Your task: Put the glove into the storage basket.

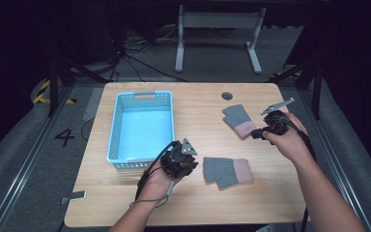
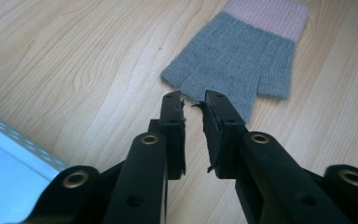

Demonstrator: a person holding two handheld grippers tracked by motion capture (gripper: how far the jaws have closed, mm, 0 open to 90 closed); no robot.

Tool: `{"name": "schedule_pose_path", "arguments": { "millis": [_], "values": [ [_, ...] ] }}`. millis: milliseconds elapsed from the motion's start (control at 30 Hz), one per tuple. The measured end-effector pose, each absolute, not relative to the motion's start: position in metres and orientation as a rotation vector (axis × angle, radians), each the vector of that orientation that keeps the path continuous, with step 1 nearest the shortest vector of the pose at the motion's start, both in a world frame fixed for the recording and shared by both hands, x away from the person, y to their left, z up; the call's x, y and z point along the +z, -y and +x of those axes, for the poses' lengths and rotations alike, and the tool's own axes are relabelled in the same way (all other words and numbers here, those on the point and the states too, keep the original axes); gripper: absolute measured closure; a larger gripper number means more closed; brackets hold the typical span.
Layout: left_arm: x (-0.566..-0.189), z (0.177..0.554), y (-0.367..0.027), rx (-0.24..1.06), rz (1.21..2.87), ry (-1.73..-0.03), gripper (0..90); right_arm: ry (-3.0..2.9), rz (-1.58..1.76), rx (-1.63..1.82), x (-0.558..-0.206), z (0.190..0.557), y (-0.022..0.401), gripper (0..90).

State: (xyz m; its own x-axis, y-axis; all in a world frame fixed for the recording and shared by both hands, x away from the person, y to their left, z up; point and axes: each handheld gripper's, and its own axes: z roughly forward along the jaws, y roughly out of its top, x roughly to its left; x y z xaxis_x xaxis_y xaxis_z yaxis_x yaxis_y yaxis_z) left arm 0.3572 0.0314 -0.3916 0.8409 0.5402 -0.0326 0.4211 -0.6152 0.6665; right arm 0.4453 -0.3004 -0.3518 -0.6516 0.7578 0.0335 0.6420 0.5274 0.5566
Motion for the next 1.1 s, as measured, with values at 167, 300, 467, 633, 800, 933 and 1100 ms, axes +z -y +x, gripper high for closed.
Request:
{"name": "schedule_pose_path", "arguments": {
  "millis": [167, 300, 467, 633, 800, 933, 1100],
  "values": [
    [-0.391, 0.355, -0.031, 0.216, 2.32, -0.689, 76.8, -2.538, 1.242, 0.776, -0.35, 0.465, 0.3, 81.7],
    [-0.391, 0.357, -0.033, 0.202, 2.327, -0.691, 76.6, -2.515, 1.275, 0.771, -0.35, 0.489, 0.296, 73.5],
    [-0.392, 0.358, -0.034, 0.197, 2.323, -0.699, 74.3, -2.517, 1.311, 0.729, -0.353, 0.513, 0.289, 68.1],
    [-0.393, 0.359, -0.035, 0.193, 2.323, -0.702, 73.8, -2.517, 1.342, 0.693, -0.359, 0.531, 0.283, 62.9],
    [-0.394, 0.36, -0.036, 0.186, 2.323, -0.706, 73.2, -2.534, 1.333, 0.644, -0.369, 0.546, 0.279, 57.0],
    [-0.394, 0.36, -0.036, 0.185, 2.325, -0.704, 73.2, -2.544, 1.349, 0.619, -0.378, 0.552, 0.275, 56.2],
    [-0.394, 0.36, -0.035, 0.184, 2.327, -0.699, 73.0, -2.53, 1.369, 0.578, -0.391, 0.561, 0.276, 54.3]
  ]
}}
